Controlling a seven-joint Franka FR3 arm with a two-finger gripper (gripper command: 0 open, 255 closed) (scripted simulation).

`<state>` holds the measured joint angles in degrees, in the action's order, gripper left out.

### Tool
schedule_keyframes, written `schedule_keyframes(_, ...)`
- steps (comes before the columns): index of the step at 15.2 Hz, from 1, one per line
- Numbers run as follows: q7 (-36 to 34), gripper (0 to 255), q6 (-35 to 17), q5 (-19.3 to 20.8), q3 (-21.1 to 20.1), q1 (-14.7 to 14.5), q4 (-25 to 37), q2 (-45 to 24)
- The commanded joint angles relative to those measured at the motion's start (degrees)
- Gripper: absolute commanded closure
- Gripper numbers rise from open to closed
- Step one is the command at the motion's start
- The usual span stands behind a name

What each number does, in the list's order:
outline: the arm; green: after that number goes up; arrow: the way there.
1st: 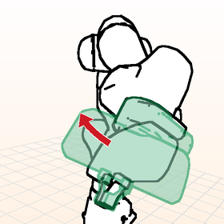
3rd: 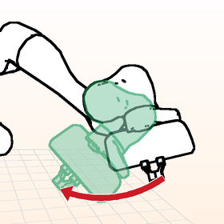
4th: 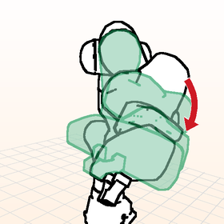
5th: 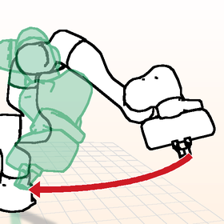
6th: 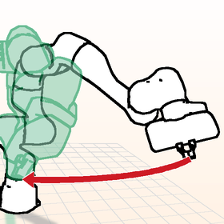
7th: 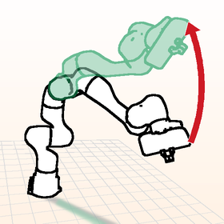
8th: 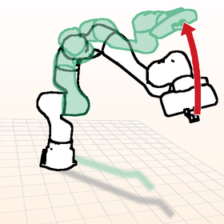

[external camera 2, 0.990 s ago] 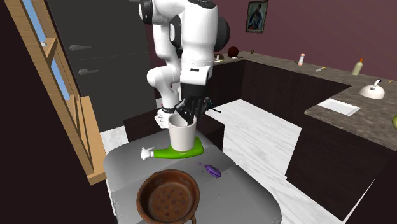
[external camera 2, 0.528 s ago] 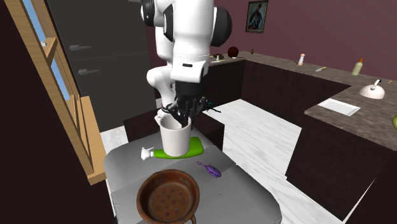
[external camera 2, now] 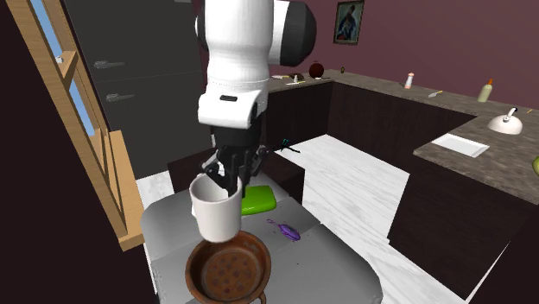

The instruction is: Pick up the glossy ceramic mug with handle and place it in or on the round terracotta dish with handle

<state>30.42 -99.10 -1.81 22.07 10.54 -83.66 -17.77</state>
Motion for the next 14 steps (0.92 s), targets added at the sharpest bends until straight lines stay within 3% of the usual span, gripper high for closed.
schedule_keyframes(1, 0.1, 255, -1.2, -0.1, 0.0, 0.0, -1.0, -0.2)
schedule_keyframes(14, -0.1, 255, -10.8, -0.5, -0.3, -0.2, -9.6, -1.3)
